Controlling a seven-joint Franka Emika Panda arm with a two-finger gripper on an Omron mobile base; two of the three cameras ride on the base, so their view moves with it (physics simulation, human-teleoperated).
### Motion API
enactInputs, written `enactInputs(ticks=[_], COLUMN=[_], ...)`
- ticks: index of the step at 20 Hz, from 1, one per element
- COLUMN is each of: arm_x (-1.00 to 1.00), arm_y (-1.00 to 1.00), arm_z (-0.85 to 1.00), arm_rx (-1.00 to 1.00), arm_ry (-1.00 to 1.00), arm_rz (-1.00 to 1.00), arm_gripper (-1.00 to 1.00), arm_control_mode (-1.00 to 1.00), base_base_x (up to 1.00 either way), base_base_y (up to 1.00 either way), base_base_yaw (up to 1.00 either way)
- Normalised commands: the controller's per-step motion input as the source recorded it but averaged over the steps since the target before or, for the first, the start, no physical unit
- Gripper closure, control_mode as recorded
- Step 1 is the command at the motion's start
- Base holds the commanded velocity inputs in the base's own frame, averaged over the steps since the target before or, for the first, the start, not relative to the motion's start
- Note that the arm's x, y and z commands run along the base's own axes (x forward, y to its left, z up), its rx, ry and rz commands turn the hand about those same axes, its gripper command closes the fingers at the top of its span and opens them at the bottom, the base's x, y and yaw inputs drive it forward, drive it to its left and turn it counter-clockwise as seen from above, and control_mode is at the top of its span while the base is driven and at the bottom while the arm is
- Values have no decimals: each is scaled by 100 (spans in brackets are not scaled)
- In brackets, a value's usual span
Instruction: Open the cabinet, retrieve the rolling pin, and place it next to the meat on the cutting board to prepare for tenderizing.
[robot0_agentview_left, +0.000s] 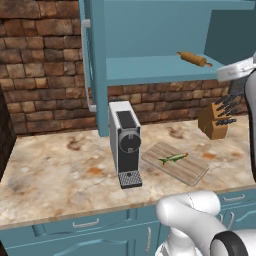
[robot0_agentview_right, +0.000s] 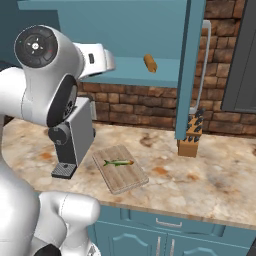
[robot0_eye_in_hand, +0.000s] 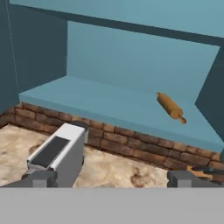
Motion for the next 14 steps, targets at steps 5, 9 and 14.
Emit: enactInputs(ticks=[5,9,14], arm_x=[19,47,52], arm_y=[-29,-25,-8], arm_z=[0,0,0], arm_rx=[0,0,0], arm_ry=[2,3,4], arm_rz=[-10,-5,-1], arm_gripper=[-100,-100,-100], arm_control_mode=[-100,-100,-100], base_base_x=[0,0,0], base_base_y=[0,0,0], base_base_yaw=[0,0,0])
